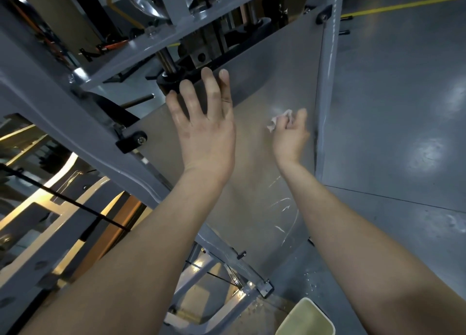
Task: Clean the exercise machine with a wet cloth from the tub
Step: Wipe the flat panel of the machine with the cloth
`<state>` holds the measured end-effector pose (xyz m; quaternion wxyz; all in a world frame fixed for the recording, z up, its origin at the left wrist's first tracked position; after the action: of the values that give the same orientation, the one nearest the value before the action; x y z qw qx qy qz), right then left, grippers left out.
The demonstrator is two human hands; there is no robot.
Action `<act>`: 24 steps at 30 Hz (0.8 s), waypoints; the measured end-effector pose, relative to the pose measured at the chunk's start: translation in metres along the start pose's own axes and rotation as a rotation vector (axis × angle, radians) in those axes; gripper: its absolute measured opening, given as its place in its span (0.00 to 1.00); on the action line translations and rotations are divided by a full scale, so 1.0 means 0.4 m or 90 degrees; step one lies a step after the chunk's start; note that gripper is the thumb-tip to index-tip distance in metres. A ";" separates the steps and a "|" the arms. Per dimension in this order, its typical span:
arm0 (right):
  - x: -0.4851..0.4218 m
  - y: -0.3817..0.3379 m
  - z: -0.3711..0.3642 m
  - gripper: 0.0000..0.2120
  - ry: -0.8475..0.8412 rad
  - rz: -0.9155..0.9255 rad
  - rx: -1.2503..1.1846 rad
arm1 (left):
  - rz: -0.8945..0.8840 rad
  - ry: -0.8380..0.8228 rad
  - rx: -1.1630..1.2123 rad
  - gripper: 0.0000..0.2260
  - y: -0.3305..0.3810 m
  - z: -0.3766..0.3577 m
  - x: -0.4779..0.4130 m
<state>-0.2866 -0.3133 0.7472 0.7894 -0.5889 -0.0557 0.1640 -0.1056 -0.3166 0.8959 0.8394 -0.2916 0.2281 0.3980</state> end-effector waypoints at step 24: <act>0.017 -0.096 0.028 0.07 -0.031 0.156 -0.028 | 0.014 -0.023 -0.011 0.50 -0.002 -0.004 0.000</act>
<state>-0.2759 -0.3107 0.7862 0.7487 -0.6042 -0.0060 0.2726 -0.1052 -0.3181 0.8948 0.8363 -0.2892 0.2126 0.4143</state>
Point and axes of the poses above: each hand's wrist, its own x-axis away from the middle knuckle, its own z-axis out of the back of the hand, y = z × x, the point moved 7 cm from there along -x, towards the middle knuckle, and after that the axes turned 15 degrees about x, right-handed, at the moved point
